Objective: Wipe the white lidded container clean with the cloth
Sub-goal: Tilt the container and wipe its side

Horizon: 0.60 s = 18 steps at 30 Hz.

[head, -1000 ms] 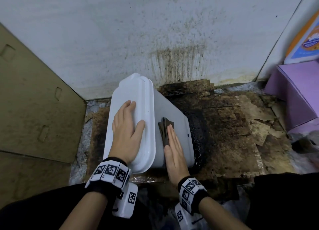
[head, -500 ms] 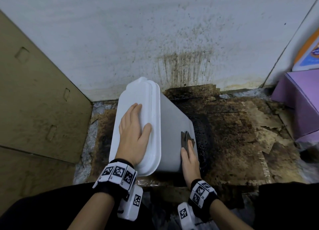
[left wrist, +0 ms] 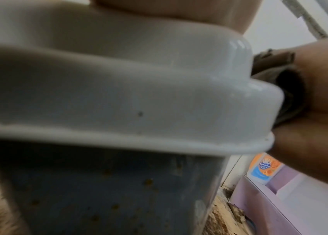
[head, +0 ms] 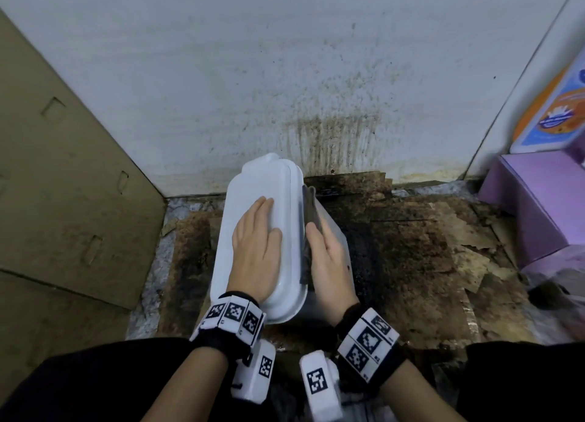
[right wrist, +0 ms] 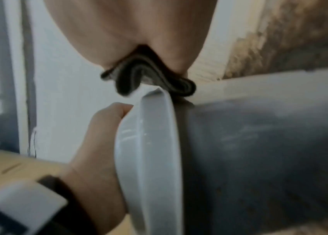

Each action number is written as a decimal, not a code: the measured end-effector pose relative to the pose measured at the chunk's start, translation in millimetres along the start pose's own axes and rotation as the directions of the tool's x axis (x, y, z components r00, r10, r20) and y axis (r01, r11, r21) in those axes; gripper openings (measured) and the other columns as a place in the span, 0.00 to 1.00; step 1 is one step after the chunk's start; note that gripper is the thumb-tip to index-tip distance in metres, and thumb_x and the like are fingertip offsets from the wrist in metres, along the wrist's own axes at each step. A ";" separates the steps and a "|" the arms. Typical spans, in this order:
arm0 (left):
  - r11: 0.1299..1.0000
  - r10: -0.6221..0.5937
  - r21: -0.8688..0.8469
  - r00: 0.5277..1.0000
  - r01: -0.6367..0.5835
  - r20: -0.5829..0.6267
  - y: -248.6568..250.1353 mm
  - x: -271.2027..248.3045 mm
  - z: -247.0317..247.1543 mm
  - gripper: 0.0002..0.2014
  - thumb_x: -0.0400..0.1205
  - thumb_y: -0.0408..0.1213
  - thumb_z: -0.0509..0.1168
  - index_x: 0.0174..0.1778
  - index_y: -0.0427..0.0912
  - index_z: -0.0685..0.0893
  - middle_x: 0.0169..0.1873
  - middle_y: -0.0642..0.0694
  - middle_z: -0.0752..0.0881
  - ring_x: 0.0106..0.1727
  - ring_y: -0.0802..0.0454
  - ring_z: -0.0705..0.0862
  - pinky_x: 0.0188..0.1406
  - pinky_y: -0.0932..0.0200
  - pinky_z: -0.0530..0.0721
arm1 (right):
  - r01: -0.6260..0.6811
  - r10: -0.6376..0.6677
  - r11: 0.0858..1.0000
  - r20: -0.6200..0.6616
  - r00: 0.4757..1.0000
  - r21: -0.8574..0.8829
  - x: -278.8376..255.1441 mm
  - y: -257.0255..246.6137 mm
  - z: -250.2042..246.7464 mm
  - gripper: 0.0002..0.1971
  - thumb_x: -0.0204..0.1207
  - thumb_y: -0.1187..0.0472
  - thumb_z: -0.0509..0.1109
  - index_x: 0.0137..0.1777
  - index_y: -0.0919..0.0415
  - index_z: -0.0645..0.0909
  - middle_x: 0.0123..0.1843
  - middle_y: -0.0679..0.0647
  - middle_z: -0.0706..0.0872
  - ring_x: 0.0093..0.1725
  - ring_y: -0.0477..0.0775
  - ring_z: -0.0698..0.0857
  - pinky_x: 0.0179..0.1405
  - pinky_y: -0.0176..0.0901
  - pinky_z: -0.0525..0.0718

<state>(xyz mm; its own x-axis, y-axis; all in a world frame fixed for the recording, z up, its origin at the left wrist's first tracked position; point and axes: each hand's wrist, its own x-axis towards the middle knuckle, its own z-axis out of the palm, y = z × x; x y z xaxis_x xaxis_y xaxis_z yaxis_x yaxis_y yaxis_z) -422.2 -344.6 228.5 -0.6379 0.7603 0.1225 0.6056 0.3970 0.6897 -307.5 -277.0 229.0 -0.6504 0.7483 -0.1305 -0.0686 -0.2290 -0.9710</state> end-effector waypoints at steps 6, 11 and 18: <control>0.999 0.029 0.023 1.000 -0.029 -0.010 9.5 0.4 6.6 0.29 0.84 0.41 0.46 0.85 0.46 0.62 0.85 0.49 0.61 0.83 0.59 0.55 0.81 0.66 0.45 | 0.078 -0.077 0.949 0.014 0.997 -0.305 -19.8 10.2 -0.3 0.26 0.91 0.51 0.55 0.87 0.37 0.56 0.88 0.34 0.58 0.86 0.34 0.58 0.88 0.49 0.58; 1.000 0.001 -0.023 1.000 -0.001 0.005 2.6 0.4 0.4 0.30 0.83 0.43 0.47 0.85 0.48 0.62 0.85 0.52 0.61 0.82 0.61 0.55 0.80 0.66 0.45 | 0.129 -0.157 0.939 -0.066 0.985 -0.318 -63.2 37.5 12.3 0.25 0.91 0.56 0.55 0.85 0.38 0.60 0.86 0.31 0.61 0.85 0.30 0.57 0.87 0.47 0.61; 1.000 0.003 0.016 1.000 -0.003 0.011 2.5 -2.1 -2.2 0.28 0.86 0.44 0.46 0.86 0.48 0.60 0.86 0.52 0.59 0.84 0.61 0.54 0.78 0.71 0.41 | 0.095 -0.119 0.945 -0.057 0.991 -0.312 -60.1 37.9 23.5 0.26 0.92 0.53 0.53 0.87 0.39 0.53 0.87 0.28 0.54 0.84 0.26 0.51 0.89 0.44 0.55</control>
<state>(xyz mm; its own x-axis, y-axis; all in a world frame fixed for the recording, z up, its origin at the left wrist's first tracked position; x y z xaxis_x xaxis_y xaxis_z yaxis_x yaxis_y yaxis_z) -420.3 -346.3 231.5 -0.6310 0.7670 0.1164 0.6150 0.4031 0.6777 -288.7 -345.2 204.8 -0.5936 0.8043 -0.0254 0.1094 0.0494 -0.9928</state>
